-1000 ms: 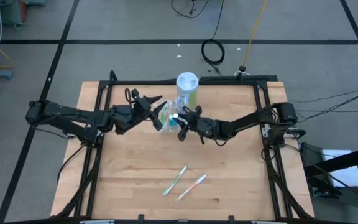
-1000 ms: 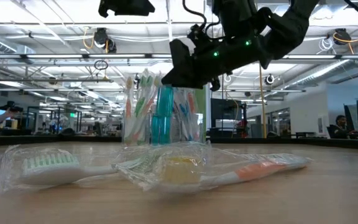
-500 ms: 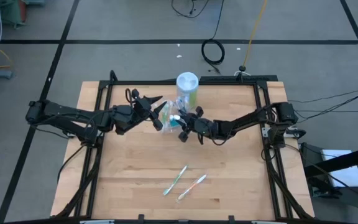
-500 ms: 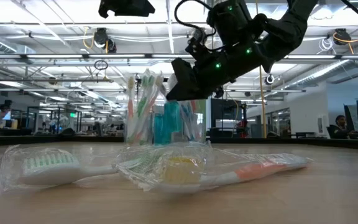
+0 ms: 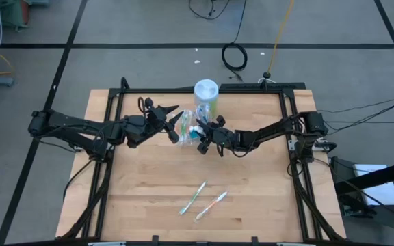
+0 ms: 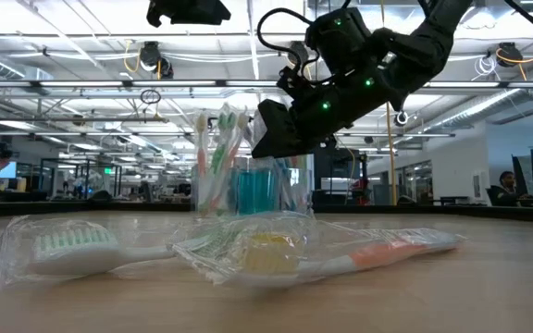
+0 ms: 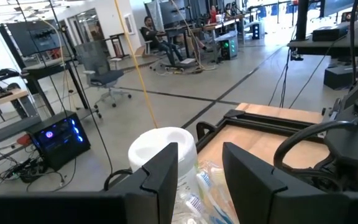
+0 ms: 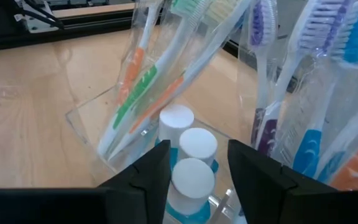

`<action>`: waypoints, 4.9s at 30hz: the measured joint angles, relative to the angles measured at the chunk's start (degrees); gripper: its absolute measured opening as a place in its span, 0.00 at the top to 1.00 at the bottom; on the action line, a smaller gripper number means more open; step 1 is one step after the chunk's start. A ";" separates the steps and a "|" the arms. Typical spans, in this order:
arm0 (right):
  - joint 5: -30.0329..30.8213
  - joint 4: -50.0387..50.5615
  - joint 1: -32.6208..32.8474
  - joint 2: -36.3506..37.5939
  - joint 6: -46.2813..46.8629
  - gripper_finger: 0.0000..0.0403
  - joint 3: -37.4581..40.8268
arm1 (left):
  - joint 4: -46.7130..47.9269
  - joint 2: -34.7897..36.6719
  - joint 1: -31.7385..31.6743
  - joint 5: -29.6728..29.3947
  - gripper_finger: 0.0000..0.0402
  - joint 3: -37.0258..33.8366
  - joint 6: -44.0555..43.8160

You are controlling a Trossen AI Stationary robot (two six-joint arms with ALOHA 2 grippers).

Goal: Pick & Place toothbrushing station
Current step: Put the mouthwash bottle into the transparent organizer, then put the green toothbrush into the transparent organizer

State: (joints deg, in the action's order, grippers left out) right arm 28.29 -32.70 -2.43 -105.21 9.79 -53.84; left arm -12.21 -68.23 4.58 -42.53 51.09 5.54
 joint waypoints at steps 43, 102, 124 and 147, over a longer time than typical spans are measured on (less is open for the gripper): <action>-0.09 32.63 12.66 23.30 -3.42 0.58 0.21 | 24.66 -7.10 17.82 19.77 0.67 0.00 -36.97; -28.37 30.98 24.62 22.34 1.99 0.61 6.84 | 42.92 -49.57 24.08 33.21 0.67 30.41 -49.68; -28.37 30.40 24.64 22.34 1.96 0.61 6.84 | 51.63 -51.71 22.02 31.72 0.97 31.91 -46.26; -28.37 30.42 24.67 22.34 1.96 0.61 6.84 | 102.33 -51.71 19.54 -17.07 0.98 50.39 -14.77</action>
State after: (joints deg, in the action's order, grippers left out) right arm -0.08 -2.28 22.24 -82.87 11.75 -47.00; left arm 90.12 -119.94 24.12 -59.60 101.48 -9.23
